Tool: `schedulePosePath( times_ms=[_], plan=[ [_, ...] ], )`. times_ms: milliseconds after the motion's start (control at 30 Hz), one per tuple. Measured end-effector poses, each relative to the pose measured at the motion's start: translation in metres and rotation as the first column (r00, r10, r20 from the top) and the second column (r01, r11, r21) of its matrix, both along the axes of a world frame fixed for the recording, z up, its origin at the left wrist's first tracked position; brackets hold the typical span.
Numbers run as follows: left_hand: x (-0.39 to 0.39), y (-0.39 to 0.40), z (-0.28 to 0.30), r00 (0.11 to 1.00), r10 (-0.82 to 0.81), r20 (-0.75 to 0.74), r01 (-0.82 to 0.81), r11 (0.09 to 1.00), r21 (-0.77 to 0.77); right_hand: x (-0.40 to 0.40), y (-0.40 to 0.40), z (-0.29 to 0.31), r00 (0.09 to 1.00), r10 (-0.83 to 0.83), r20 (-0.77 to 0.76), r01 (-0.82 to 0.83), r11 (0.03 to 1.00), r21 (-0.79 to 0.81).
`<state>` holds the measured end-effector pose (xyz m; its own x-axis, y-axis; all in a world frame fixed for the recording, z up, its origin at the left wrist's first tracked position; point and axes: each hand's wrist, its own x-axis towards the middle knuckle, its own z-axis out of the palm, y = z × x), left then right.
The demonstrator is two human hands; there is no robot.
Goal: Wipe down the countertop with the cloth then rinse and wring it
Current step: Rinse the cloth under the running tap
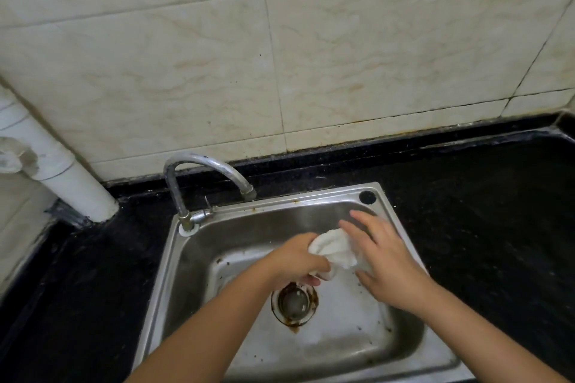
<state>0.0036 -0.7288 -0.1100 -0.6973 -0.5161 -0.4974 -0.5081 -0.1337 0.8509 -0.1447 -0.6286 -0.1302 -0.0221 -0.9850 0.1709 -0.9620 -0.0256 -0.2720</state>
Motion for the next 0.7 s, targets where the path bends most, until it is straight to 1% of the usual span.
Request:
schedulePosePath(
  times_ms=[33,67,100,200,267,300,333,400,433,500,533,567,600,633,667,700],
  plan=[
    [0.0,-0.001,0.004,0.999,-0.047,0.006,0.047,0.999,0.007,0.006,0.0,-0.006,0.994,0.029,-0.11,-0.03,1.0,-0.007],
    [0.001,-0.002,0.007,0.995,-0.098,0.006,0.098,0.995,0.021,0.01,-0.002,-0.011,0.984,0.035,-0.173,-0.041,0.999,-0.033],
    [0.001,-0.002,0.009,0.99,-0.142,0.004,0.141,0.989,0.036,0.013,-0.006,-0.015,0.983,0.037,-0.179,-0.052,0.996,-0.078],
    [0.004,-0.005,0.013,0.972,-0.229,0.041,0.226,0.971,0.078,0.018,-0.016,-0.018,0.989,0.107,-0.099,-0.13,0.958,-0.255],
    [0.006,-0.006,0.016,0.937,-0.328,0.12,0.32,0.944,0.081,0.018,-0.022,-0.016,0.983,0.13,-0.126,-0.162,0.945,-0.286],
    [0.006,-0.007,0.018,0.9,-0.389,0.196,0.391,0.92,0.03,0.017,-0.023,-0.015,0.98,0.143,-0.141,-0.176,0.95,-0.257],
    [0.006,-0.008,0.019,0.849,-0.436,0.298,0.473,0.879,-0.061,0.016,-0.026,-0.017,0.974,0.146,-0.173,-0.181,0.961,-0.209],
    [0.005,-0.007,0.014,0.753,-0.437,0.493,0.608,0.747,-0.267,0.019,-0.031,-0.013,0.96,0.139,-0.244,-0.161,0.984,-0.072],
    [0.004,-0.006,0.009,0.712,-0.39,0.584,0.652,0.675,-0.345,0.021,-0.034,-0.013,0.953,0.126,-0.275,-0.138,0.99,-0.023],
    [0.003,-0.003,-0.001,0.667,-0.235,0.707,0.707,0.499,-0.501,0.027,-0.039,-0.003,0.956,0.123,-0.267,-0.083,0.984,0.157],
    [0.003,-0.003,-0.004,0.659,-0.15,0.737,0.721,0.405,-0.562,0.028,-0.041,-0.002,0.972,0.116,-0.207,-0.049,0.952,0.302],
    [0.002,-0.003,-0.011,0.65,-0.08,0.755,0.735,0.319,-0.599,0.028,-0.044,0.0,0.988,0.087,-0.127,-0.022,0.897,0.441],
    [0.001,-0.004,-0.013,0.665,-0.04,0.745,0.729,0.247,-0.638,0.028,-0.047,0.001,0.999,0.045,-0.024,-0.026,0.854,0.52],
    [0.001,-0.004,-0.015,0.706,-0.016,0.708,0.701,0.166,-0.694,0.027,-0.05,0.002,0.996,0.001,0.084,-0.049,0.821,0.569],
    [0.002,-0.004,-0.013,0.72,-0.014,0.693,0.692,0.088,-0.717,0.025,-0.054,0.0,0.98,-0.051,0.195,-0.085,0.773,0.628],
    [0.003,-0.005,-0.014,0.697,-0.034,0.716,0.717,0.049,-0.695,0.023,-0.056,-0.001,0.948,-0.115,0.296,-0.127,0.717,0.686]
  ],
)
